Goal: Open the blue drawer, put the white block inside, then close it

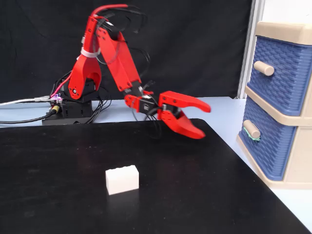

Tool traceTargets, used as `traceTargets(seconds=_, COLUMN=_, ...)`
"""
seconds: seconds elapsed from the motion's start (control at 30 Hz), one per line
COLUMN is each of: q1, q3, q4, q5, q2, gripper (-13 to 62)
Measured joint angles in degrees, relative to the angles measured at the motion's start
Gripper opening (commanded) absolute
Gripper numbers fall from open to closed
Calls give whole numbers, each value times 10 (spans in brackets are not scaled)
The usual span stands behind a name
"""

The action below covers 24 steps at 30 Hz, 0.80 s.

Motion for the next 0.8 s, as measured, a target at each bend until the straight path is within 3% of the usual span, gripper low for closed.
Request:
traceTargets(seconds=0.3, q1=-6, q3=-229, q4=-6, q5=2, q2=-152, gripper=305)
traceTargets(seconds=0.53, q1=-11, q3=-306, q4=70, q5=2, q2=-171, gripper=238)
traceTargets(seconds=0.7, q1=-19, q3=-385, q4=119, q5=2, q2=-211, gripper=235)
traceTargets(seconds=0.73, q1=-21, q3=-403, q4=127, q5=1, q2=-220, gripper=225)
traceTargets(seconds=0.8, q1=-17, q3=-416, q4=134, q5=1, q2=-233, gripper=105)
